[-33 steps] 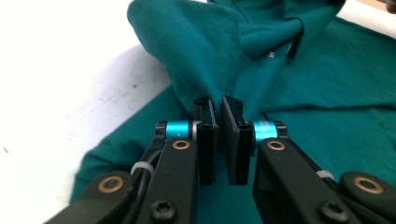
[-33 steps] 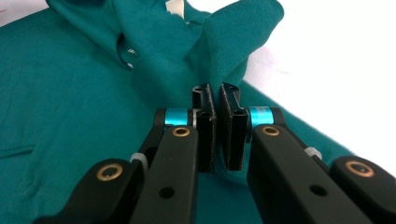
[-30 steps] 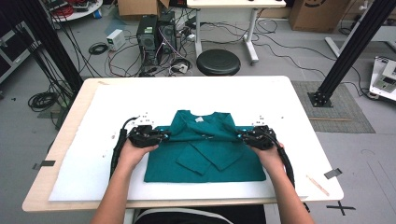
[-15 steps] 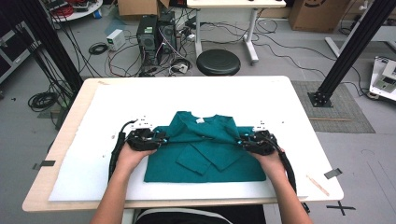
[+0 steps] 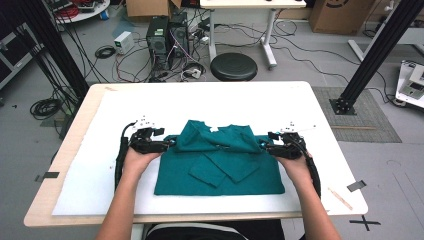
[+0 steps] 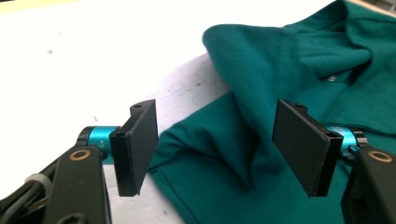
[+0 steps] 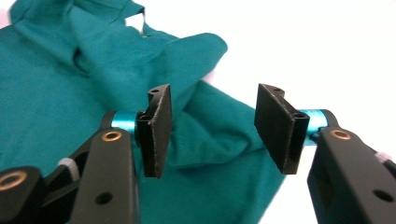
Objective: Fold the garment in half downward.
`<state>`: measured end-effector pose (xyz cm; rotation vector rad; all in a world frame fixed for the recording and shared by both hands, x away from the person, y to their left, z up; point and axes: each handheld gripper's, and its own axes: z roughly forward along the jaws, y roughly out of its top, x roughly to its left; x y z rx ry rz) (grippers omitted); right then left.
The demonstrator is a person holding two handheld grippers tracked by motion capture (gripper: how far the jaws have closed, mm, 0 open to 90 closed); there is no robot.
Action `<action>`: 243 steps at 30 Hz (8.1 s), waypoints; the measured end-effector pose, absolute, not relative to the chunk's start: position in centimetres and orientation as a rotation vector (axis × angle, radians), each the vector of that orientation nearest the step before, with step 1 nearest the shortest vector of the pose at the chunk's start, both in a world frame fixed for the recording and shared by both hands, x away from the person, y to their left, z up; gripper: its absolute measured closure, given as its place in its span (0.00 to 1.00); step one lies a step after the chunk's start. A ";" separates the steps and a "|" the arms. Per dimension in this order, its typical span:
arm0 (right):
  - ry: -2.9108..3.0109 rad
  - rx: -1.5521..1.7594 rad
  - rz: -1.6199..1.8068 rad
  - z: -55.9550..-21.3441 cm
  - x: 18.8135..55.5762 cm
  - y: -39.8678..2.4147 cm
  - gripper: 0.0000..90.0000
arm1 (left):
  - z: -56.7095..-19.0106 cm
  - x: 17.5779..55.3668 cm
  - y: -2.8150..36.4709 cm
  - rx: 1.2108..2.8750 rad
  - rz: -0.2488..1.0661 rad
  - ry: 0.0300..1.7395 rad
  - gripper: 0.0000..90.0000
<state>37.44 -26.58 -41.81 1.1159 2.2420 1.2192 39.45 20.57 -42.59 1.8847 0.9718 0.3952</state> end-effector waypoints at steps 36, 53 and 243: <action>2.349 1.294 1.026 -44.5 41.9 -27.7 0.71 | -44.9 42.3 20.4 2.029 0.329 1.050 0.61; 2.345 1.172 0.963 -43.8 41.5 -26.9 0.92 | -44.5 41.9 19.8 2.084 0.371 0.955 0.91; 2.283 1.110 1.082 -42.5 35.7 -26.6 0.72 | -43.1 38.0 18.5 1.839 0.356 0.917 0.46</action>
